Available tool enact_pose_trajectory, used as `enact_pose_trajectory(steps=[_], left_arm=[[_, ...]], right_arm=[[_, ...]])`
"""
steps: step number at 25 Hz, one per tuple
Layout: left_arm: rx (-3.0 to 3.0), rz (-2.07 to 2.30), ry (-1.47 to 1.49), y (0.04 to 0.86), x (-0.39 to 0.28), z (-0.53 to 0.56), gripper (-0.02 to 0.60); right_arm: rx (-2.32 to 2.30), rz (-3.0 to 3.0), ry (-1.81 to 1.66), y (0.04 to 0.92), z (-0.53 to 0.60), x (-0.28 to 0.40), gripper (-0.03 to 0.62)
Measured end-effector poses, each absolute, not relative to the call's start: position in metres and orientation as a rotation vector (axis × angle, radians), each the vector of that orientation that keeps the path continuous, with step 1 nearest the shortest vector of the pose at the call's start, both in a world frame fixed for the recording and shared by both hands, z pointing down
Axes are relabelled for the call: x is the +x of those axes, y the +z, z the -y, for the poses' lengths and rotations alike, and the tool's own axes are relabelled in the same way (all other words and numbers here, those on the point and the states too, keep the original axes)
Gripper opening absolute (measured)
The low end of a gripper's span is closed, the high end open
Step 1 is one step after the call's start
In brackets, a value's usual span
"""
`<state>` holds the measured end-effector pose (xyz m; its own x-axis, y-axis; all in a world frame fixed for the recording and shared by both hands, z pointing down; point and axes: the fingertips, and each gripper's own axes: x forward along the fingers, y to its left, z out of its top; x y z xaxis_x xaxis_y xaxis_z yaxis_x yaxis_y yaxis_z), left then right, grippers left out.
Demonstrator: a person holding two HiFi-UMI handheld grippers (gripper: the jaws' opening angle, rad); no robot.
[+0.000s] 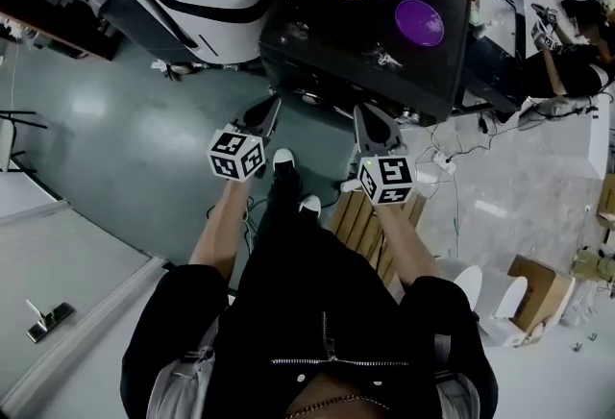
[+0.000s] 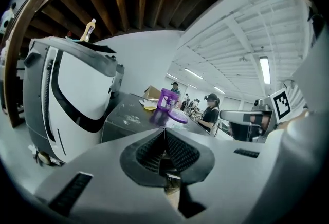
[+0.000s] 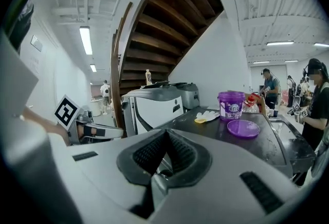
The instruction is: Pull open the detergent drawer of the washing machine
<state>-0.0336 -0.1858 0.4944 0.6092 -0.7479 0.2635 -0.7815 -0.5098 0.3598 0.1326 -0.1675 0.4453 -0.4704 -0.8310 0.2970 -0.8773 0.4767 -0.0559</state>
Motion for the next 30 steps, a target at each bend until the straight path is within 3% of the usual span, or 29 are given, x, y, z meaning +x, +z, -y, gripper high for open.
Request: enact_pose_trajectory(steps=[9,10,12,14,27,30], left_arm=[[2.328,1.058,0.009,0.551,-0.027,0.211,0.023],[2.307,1.034,-0.023,0.557,-0.027,0.213,0.049],[2.243,1.008,-0.103,0.566,-0.028,0.218,0.199],[2.171,0.992,-0.198,0.574,-0.031,0.222,0.266],[1.568,0.725,-0.957,0.618,-0.053,0.274,0.285],[1.534,0.695,-1.003,0.631,-0.046,0.288,0.285]], right_arm=[[1.511,2.430,0.445,0.486,0.178,0.126,0.008],[1.509,2.423,0.456,0.490,0.179,0.126,0.008],[1.506,2.409,0.467,0.497,0.181,0.126,0.008],[1.505,2.397,0.474,0.503,0.182,0.127,0.008],[1.481,2.361,0.529,0.526,0.196,0.119,0.008],[1.476,2.354,0.543,0.530,0.200,0.117,0.008]])
